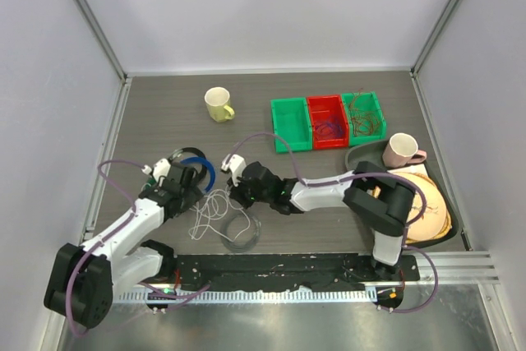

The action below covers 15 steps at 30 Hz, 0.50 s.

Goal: Untangle the cables

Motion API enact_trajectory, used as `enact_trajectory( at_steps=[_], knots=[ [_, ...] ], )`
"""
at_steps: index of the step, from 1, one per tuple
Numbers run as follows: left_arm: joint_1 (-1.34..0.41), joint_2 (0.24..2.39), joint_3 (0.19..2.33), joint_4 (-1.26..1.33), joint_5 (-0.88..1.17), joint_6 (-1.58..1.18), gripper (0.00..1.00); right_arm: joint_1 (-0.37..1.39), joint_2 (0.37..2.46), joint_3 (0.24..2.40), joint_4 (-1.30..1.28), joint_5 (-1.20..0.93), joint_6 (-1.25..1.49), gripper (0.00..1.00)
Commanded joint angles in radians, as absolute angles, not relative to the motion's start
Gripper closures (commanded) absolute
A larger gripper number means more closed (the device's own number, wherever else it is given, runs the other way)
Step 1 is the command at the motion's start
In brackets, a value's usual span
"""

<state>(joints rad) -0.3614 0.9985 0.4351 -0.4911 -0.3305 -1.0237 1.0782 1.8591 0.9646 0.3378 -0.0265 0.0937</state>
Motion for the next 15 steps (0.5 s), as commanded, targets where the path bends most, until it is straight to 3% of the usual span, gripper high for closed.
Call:
enact_trajectory(
  at_steps=[1, 2, 8, 15],
  knots=[
    [-0.354, 1.035, 0.448, -0.422, -0.344, -1.017, 0.49, 1.083, 1.621, 0.887, 0.397, 0.118, 0.152, 0.99],
    [-0.354, 1.040, 0.449, -0.422, -0.345, -1.016, 0.61, 1.085, 1.586, 0.870, 0.402, 0.142, 0.161, 0.99],
    [-0.356, 1.013, 0.465, -0.445, -0.354, -0.996, 1.00, 1.081, 1.335, 0.749, 0.387, 0.462, 0.193, 0.99],
    [-0.354, 0.887, 0.503, -0.532, -0.442, -1.000, 1.00, 0.985, 1.053, 0.660, 0.197, 0.782, 0.264, 0.99]
  ],
)
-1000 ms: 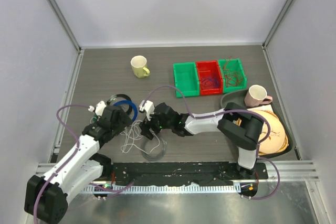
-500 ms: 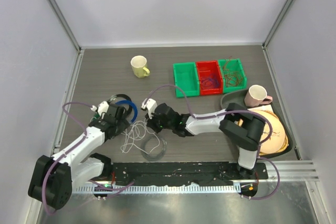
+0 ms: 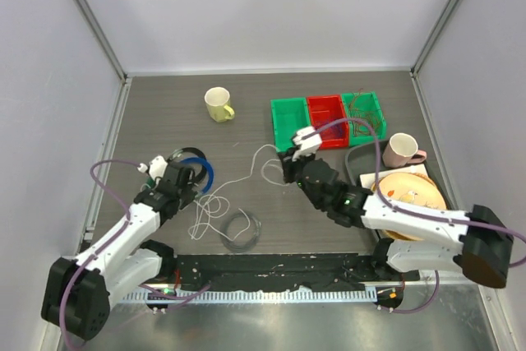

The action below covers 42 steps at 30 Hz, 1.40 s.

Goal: Untangle the cables

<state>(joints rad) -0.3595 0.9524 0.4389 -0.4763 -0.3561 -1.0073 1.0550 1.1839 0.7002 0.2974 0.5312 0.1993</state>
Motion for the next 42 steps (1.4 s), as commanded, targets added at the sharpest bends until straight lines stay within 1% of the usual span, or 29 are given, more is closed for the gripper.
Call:
enact_trajectory(
  at_steps=[1, 6, 9, 13, 16, 21, 25, 26, 27, 28, 29, 31, 32, 33, 34, 37, 38, 39, 40, 42],
  knots=[
    [-0.353, 0.874, 0.509, -0.544, -0.475, -1.000, 1.00, 0.967, 1.020, 0.634, 0.181, 0.785, 0.291, 0.99],
    [-0.351, 0.787, 0.597, -0.688, -0.638, -1.035, 1.00, 0.807, 0.804, 0.559, 0.101, 0.833, 0.347, 0.99],
    [-0.345, 0.747, 0.652, -0.729, -0.702, -1.039, 1.00, 0.759, 0.717, 0.539, 0.060, 0.886, 0.365, 0.99],
    [-0.341, 0.712, 0.713, -0.782, -0.782, -1.046, 1.00, 0.704, 0.663, 0.529, 0.031, 0.906, 0.374, 0.99],
    [-0.334, 0.687, 0.750, -0.848, -0.879, -1.071, 1.00, 0.683, 0.660, 0.531, 0.008, 0.928, 0.382, 0.99],
    [-0.312, 0.667, 0.744, -0.856, -0.965, -1.089, 1.00, 0.654, 0.664, 0.529, 0.006, 0.974, 0.390, 0.99],
    [-0.298, 0.667, 0.759, -0.864, -0.962, -1.071, 1.00, 0.640, 0.658, 0.534, -0.031, 0.951, 0.396, 0.99],
    [-0.298, 0.663, 0.758, -0.804, -0.928, -1.039, 1.00, 0.638, 0.657, 0.534, -0.022, 0.893, 0.388, 0.99],
    [-0.298, 0.654, 0.737, -0.749, -0.831, -0.998, 0.99, 0.638, 0.658, 0.528, -0.006, 0.856, 0.374, 0.99],
    [-0.298, 0.641, 0.723, -0.689, -0.755, -0.900, 0.99, 0.637, 0.660, 0.523, 0.050, 0.815, 0.347, 0.99],
    [-0.298, 0.637, 0.707, -0.584, -0.689, -0.867, 0.98, 0.638, 0.661, 0.514, 0.075, 0.745, 0.333, 0.99],
    [-0.298, 0.641, 0.683, -0.526, -0.545, -0.827, 0.72, 0.638, 0.663, 0.517, 0.121, 0.701, 0.310, 0.99],
    [-0.298, 0.658, 0.681, -0.522, -0.528, -0.834, 0.52, 0.638, 0.664, 0.538, 0.124, 0.686, 0.305, 0.99],
    [-0.298, 0.667, 0.684, -0.523, -0.514, -0.839, 0.15, 0.640, 0.670, 0.551, 0.124, 0.677, 0.302, 0.99],
    [-0.298, 0.679, 0.687, -0.529, -0.512, -0.844, 0.01, 0.638, 0.670, 0.564, 0.124, 0.666, 0.298, 0.99],
    [-0.298, 0.724, 0.693, -0.540, -0.496, -0.850, 0.00, 0.638, 0.690, 0.623, 0.129, 0.548, 0.287, 0.99],
    [-0.298, 0.744, 0.693, -0.513, -0.438, -0.836, 0.00, 0.638, 0.696, 0.655, 0.135, 0.514, 0.278, 0.99],
    [-0.299, 0.753, 0.690, -0.490, -0.395, -0.790, 0.00, 0.638, 0.712, 0.673, 0.140, 0.432, 0.270, 0.99],
    [-0.299, 0.762, 0.689, -0.462, -0.327, -0.752, 0.00, 0.638, 0.721, 0.693, 0.149, 0.398, 0.267, 0.99],
    [-0.299, 0.788, 0.675, -0.339, -0.052, -0.639, 0.00, 0.638, 0.745, 0.764, 0.161, 0.316, 0.255, 0.99]
  ],
)
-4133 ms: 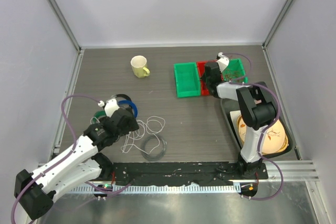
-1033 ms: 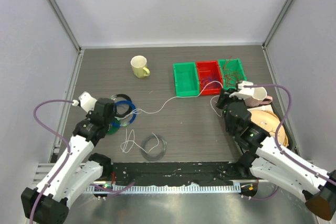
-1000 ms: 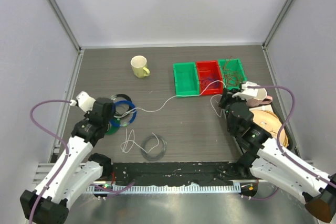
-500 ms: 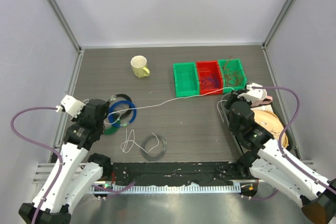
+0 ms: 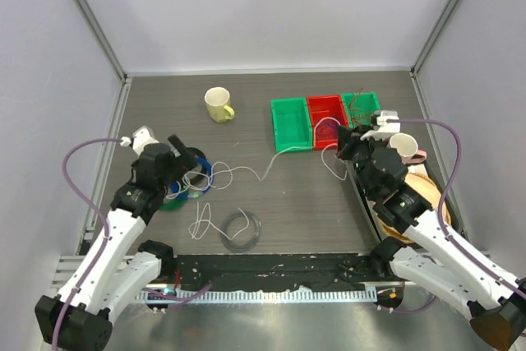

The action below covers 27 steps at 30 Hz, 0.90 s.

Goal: Untangle the cables

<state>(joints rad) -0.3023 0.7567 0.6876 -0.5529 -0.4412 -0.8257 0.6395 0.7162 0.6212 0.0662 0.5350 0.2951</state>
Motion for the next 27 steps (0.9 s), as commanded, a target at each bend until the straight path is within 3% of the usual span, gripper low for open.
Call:
enact_trajectory(
  at_steps=[1, 3, 6, 8, 12, 17, 20, 27],
  knots=[
    [-0.299, 0.804, 0.670, -0.292, 0.059, -0.620, 0.00, 0.638, 0.770, 0.791, 0.173, 0.248, 0.252, 0.99],
    [-0.305, 0.845, 0.651, -0.139, 0.377, -0.597, 0.00, 0.638, 0.804, 0.886, 0.178, 0.181, 0.242, 0.99],
    [-0.378, 0.890, 0.637, 0.050, 0.575, -0.569, 0.00, 0.638, 0.871, 1.029, 0.175, 0.094, 0.256, 0.99],
    [-0.455, 0.928, 0.661, 0.063, 0.531, -0.477, 0.00, 0.638, 0.922, 1.134, 0.164, 0.036, 0.281, 0.99],
    [-0.679, 1.008, 0.716, 0.046, 0.238, -0.351, 0.00, 0.638, 0.994, 1.278, 0.141, -0.044, 0.347, 0.99],
    [-0.704, 1.155, 0.811, 0.052, 0.068, -0.357, 0.00, 0.638, 1.052, 1.397, 0.124, -0.080, 0.410, 0.99],
    [-0.706, 1.190, 0.853, 0.026, 0.029, -0.374, 0.06, 0.638, 1.063, 1.430, 0.120, -0.089, 0.419, 0.99],
    [-0.721, 1.076, 0.776, 0.012, 0.141, -0.350, 0.00, 0.638, 1.092, 1.546, 0.063, 0.035, 0.347, 0.99]
  ],
)
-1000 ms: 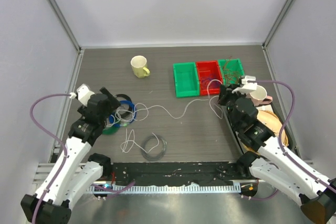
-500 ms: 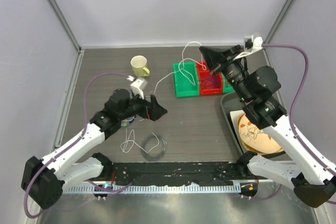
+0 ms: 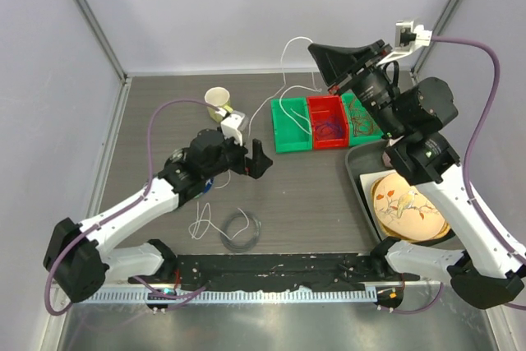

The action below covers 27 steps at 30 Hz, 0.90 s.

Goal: Untangle the cables

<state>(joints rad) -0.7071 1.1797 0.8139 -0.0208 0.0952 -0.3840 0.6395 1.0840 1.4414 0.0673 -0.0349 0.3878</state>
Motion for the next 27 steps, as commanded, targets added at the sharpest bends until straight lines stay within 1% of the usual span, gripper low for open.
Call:
enact_trajectory(
  at_steps=[1, 2, 4, 7, 9, 15, 17, 22, 27],
  knots=[
    [-0.727, 1.051, 0.750, 0.044, 0.141, -0.313, 0.00, 0.638, 1.103, 1.572, 0.060, 0.038, 0.339, 0.99],
    [-0.732, 1.022, 0.705, 0.055, 0.118, -0.304, 0.00, 0.638, 1.106, 1.586, 0.057, 0.038, 0.334, 0.99],
    [-0.732, 0.954, 0.678, 0.040, 0.083, -0.272, 0.00, 0.637, 1.120, 1.626, 0.043, 0.025, 0.324, 0.99],
    [-0.730, 0.917, 0.684, -0.020, 0.002, -0.214, 0.00, 0.640, 1.131, 1.660, 0.031, 0.012, 0.322, 0.99],
    [-0.732, 0.917, 0.696, -0.087, -0.092, -0.192, 0.00, 0.638, 1.134, 1.667, 0.029, 0.012, 0.316, 0.99],
    [-0.732, 0.887, 0.666, -0.137, -0.126, -0.170, 0.00, 0.638, 1.143, 1.727, 0.008, 0.040, 0.275, 0.99],
    [-0.732, 0.870, 0.644, -0.126, -0.170, -0.184, 0.00, 0.638, 1.143, 1.746, 0.008, 0.052, 0.264, 0.99],
    [-0.730, 0.899, 0.658, -0.135, -0.281, -0.190, 0.00, 0.638, 1.144, 1.787, 0.006, 0.041, 0.249, 0.99],
    [-0.732, 0.997, 0.706, -0.118, -0.396, -0.169, 0.00, 0.638, 1.140, 1.816, -0.026, 0.046, 0.232, 0.99]
  ],
)
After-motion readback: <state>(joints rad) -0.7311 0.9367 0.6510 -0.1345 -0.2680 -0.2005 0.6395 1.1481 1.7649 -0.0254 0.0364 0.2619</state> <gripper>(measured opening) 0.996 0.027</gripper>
